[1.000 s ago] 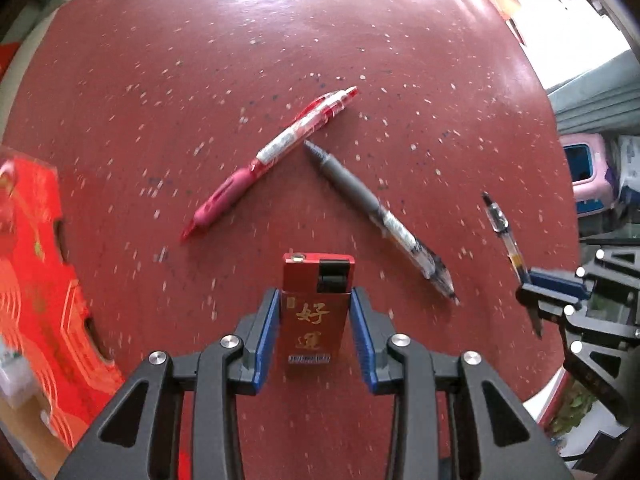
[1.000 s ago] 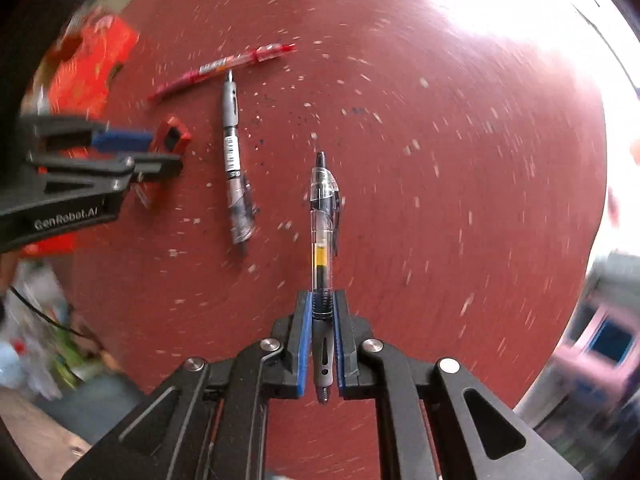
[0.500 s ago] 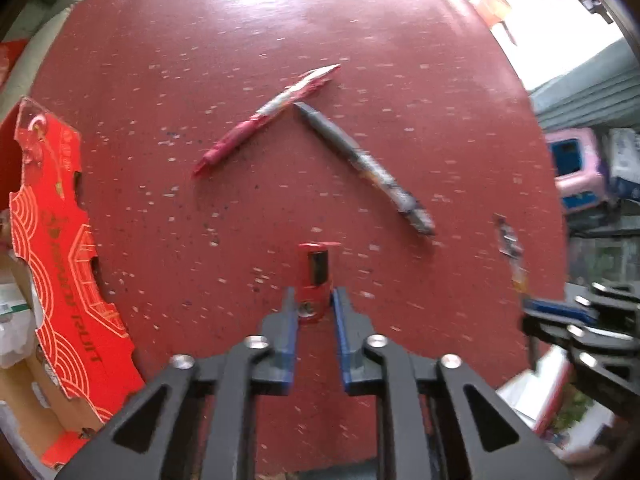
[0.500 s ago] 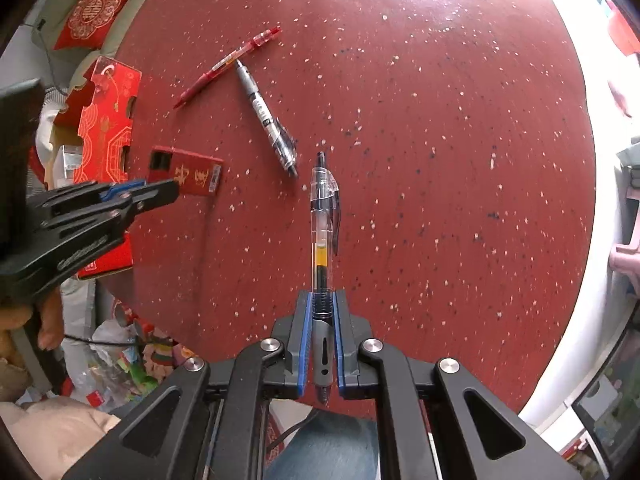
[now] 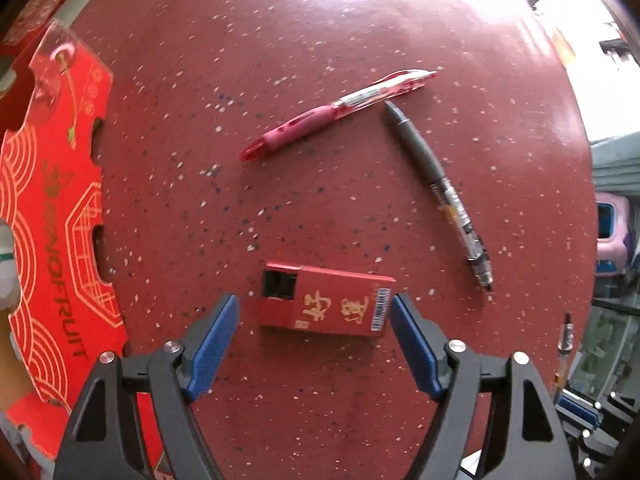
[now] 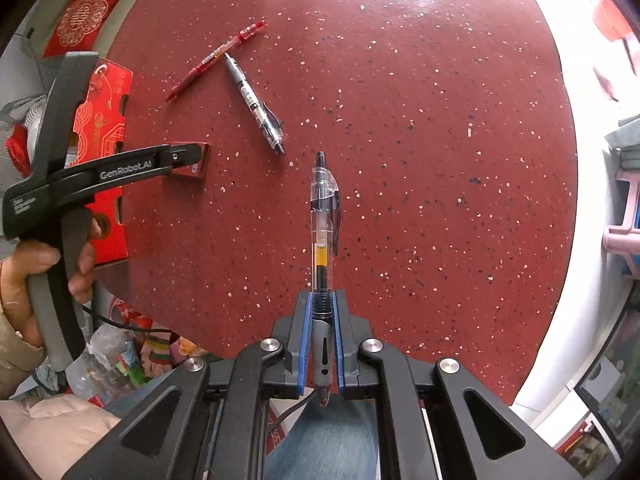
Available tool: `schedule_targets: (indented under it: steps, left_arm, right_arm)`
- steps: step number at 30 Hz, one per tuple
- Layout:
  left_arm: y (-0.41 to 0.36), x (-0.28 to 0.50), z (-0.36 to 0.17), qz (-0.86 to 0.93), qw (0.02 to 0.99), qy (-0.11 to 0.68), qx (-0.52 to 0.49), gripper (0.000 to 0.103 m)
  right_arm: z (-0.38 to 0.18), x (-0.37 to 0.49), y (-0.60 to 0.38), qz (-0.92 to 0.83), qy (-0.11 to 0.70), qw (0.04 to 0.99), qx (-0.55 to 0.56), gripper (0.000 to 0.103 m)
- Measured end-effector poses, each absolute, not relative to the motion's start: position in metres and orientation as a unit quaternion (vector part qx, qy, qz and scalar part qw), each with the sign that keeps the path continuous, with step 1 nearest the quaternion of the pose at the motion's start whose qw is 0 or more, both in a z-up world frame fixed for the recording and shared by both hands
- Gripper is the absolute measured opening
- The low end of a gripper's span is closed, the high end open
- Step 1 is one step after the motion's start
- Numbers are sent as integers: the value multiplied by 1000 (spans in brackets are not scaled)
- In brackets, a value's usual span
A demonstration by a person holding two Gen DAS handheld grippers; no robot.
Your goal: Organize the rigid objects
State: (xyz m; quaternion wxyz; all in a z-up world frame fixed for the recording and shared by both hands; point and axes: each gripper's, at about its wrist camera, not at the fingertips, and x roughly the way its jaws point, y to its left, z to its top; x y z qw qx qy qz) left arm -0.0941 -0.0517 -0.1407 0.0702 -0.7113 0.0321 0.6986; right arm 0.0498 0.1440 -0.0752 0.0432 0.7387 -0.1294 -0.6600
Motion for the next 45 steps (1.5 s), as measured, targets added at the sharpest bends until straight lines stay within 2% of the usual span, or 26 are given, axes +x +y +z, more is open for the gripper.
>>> schedule_targets:
  steps: [2, 8, 12, 14, 17, 18, 19, 21, 26, 32, 34, 45]
  left_arm:
    - [-58, -89, -140, 693, 43, 1, -719, 80]
    - [-93, -96, -138, 659, -79, -194, -722, 80]
    - [-107, -105, -153, 612, -170, -283, -719, 80]
    - [-110, -108, -157, 595, -209, -300, -716, 82]
    - [-102, -111, -157, 592, -219, -282, -723, 79]
    - [-97, -111, -154, 596, -208, -271, -727, 70]
    - [-84, -114, -152, 602, -196, -257, -730, 54]
    - [-73, -118, -148, 611, -153, -228, -743, 37]
    - [-72, -116, -138, 619, -42, -185, -762, 37]
    - [-57, -108, -100, 672, 85, -20, -735, 37]
    - [-44, -95, -86, 684, 113, 13, -721, 37]
    - [-74, -64, -15, 742, 136, 24, -656, 37]
  right_arm:
    - [-75, 50, 146, -659, -129, 44, 739, 11]
    - [-78, 48, 146, -656, -129, 49, 742, 11]
    - [-78, 48, 146, -656, -125, 54, 742, 11]
    - [-78, 49, 148, -656, -126, 53, 743, 11]
    - [-78, 50, 151, -656, -130, 49, 742, 11]
    - [-77, 50, 153, -656, -131, 46, 742, 11]
    - [-76, 50, 154, -657, -133, 44, 740, 11]
    - [-75, 50, 157, -660, -139, 42, 738, 11]
    - [-68, 43, 156, -668, -145, 47, 728, 11]
    - [-57, 33, 141, -680, -141, 64, 717, 11]
    - [-55, 28, 136, -682, -135, 70, 715, 11]
    - [-29, -10, 85, -702, -75, 112, 700, 11]
